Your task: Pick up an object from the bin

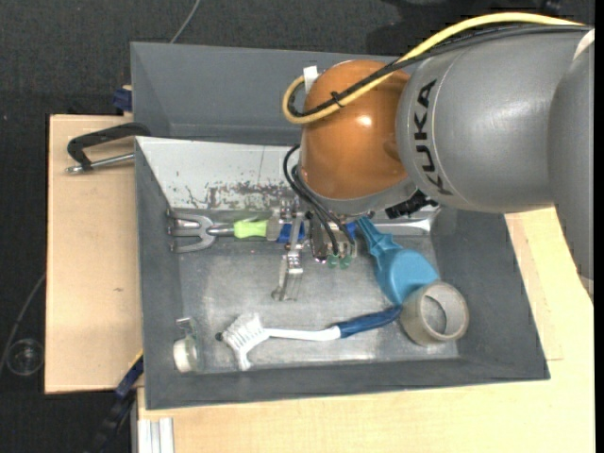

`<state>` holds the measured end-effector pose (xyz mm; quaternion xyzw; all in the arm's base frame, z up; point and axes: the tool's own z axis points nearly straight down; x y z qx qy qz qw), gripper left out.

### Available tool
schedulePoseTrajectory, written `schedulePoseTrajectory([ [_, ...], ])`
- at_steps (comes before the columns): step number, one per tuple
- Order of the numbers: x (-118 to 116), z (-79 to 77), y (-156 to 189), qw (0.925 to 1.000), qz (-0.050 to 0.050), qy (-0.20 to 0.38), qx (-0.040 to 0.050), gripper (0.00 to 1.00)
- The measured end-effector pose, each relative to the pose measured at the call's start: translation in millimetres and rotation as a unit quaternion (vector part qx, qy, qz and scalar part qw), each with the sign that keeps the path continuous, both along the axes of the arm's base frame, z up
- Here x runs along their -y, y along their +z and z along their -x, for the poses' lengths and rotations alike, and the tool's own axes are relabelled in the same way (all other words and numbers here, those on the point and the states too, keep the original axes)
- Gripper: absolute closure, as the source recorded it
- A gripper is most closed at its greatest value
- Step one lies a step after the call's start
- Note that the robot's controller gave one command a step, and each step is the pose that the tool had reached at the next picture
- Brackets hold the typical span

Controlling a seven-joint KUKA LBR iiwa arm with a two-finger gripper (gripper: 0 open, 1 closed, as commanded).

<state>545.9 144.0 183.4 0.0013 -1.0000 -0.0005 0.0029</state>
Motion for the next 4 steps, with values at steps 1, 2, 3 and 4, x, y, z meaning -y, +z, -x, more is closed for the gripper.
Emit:
schedulePoseTrajectory([
  [1, 1, -1.8, 5, 1.0, -0.001, -0.001, 0.0043, 0.0],
  [2, -10, 28.9, -63, 0.9996, -0.001, 0.028, 0.0044, 0.0],
  [3, -14, 39.8, -91, 0.9969, 0.0, 0.078, 0.001, 0.0],
  [4, -13, 48.7, -59, 0.9992, -0.002, 0.039, 0.0058, 0.0],
])
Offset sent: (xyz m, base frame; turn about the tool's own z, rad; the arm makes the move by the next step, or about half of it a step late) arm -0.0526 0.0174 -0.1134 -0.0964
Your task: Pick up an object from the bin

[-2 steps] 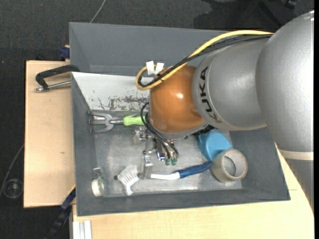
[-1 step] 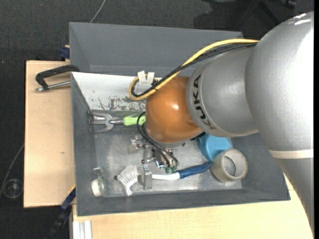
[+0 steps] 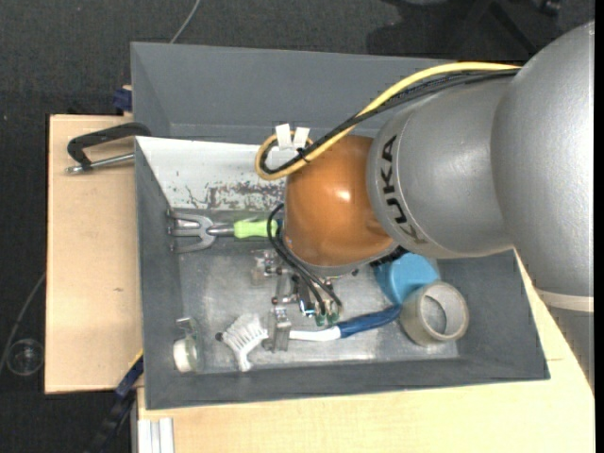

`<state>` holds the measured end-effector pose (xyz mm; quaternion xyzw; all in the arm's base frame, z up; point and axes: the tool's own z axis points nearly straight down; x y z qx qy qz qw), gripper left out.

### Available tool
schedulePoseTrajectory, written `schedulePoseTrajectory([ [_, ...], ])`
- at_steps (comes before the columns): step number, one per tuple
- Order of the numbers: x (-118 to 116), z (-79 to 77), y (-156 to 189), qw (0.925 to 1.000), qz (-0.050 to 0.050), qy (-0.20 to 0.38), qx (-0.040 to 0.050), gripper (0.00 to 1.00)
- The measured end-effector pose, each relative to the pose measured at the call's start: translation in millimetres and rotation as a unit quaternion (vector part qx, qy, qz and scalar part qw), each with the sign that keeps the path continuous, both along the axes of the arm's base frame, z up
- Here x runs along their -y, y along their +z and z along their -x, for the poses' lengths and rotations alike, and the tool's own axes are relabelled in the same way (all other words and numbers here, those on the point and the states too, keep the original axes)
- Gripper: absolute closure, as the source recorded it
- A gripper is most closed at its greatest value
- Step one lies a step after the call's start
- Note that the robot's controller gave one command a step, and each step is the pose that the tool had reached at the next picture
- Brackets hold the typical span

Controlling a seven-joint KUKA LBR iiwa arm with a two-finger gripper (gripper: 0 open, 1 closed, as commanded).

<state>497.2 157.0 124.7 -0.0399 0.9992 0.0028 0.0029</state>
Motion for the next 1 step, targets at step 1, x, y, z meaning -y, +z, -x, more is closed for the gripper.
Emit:
schedulePoseTrajectory([
  [1, -1.6, 4.6, -56.3, 0.9994, 0.002, 0.035, -0.0051, 0.0],
])
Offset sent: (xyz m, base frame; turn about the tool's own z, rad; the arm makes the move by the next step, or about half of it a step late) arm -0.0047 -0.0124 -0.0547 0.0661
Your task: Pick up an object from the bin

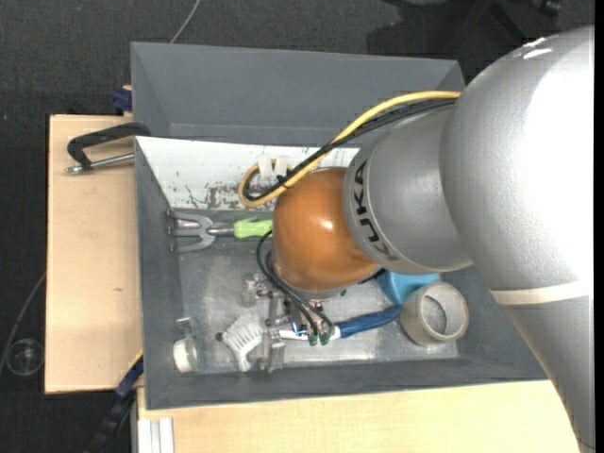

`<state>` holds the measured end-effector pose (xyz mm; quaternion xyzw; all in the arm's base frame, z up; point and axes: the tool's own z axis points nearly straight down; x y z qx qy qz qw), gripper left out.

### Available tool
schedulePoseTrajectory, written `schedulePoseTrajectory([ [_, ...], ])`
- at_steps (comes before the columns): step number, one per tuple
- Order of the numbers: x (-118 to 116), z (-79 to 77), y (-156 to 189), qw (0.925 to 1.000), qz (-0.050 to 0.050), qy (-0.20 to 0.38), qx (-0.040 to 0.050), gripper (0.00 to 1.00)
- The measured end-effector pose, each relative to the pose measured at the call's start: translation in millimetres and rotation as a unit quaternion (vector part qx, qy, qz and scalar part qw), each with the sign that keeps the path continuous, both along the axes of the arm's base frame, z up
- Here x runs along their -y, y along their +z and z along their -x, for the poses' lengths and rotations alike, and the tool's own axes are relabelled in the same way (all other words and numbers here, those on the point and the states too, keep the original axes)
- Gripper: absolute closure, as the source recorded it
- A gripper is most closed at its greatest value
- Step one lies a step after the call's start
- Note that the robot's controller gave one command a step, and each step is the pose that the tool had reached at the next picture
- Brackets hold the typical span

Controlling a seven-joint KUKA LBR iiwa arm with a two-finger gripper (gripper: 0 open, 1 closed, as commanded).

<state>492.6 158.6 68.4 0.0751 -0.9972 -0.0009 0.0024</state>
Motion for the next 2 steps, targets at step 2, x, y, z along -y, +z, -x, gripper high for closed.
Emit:
schedulePoseTrajectory([
  [2, 13.4, -0.3, 2.0, 0.9976, -0.003, -0.069, 0.0048, 1.0],
])
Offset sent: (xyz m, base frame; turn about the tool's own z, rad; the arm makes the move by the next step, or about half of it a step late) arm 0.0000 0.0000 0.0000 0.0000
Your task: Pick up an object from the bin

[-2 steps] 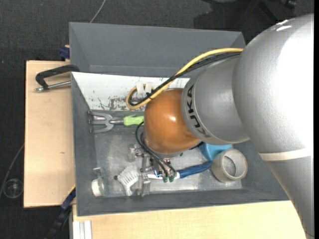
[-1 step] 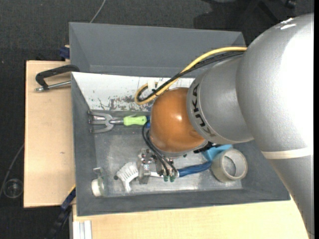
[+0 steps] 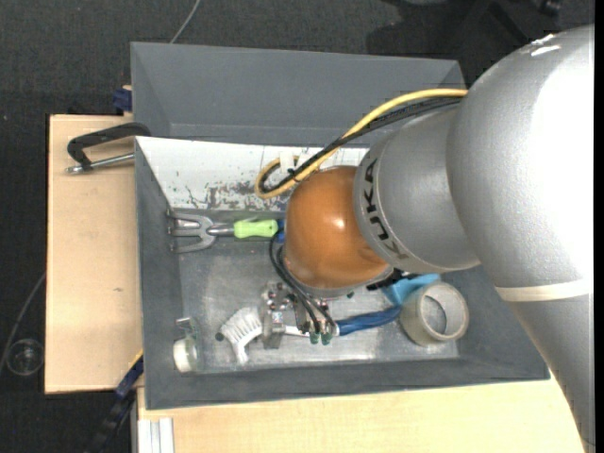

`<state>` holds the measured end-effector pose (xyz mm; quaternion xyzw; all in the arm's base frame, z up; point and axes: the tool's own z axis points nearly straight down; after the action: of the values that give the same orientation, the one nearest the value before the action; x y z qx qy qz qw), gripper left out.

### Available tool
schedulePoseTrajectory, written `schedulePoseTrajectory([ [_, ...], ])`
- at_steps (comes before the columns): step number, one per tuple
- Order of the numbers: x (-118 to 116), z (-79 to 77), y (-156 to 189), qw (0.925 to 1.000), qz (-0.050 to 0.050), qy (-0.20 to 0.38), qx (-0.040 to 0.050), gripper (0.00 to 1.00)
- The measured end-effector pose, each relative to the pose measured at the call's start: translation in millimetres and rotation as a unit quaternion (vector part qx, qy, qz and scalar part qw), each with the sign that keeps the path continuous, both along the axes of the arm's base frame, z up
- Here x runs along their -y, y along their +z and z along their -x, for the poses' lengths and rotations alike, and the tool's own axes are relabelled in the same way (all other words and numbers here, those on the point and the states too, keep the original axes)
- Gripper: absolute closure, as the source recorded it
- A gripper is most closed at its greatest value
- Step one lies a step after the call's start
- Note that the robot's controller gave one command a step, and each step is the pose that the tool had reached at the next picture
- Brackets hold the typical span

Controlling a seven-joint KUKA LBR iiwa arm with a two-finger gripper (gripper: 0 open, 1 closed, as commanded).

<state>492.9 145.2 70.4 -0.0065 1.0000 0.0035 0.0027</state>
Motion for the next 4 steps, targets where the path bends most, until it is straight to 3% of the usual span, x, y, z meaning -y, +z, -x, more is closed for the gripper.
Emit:
schedulePoseTrajectory([
  [4, 0, 0.0, 30, 1.0, -0.001, 0.0, 0.001, 1.0],
])
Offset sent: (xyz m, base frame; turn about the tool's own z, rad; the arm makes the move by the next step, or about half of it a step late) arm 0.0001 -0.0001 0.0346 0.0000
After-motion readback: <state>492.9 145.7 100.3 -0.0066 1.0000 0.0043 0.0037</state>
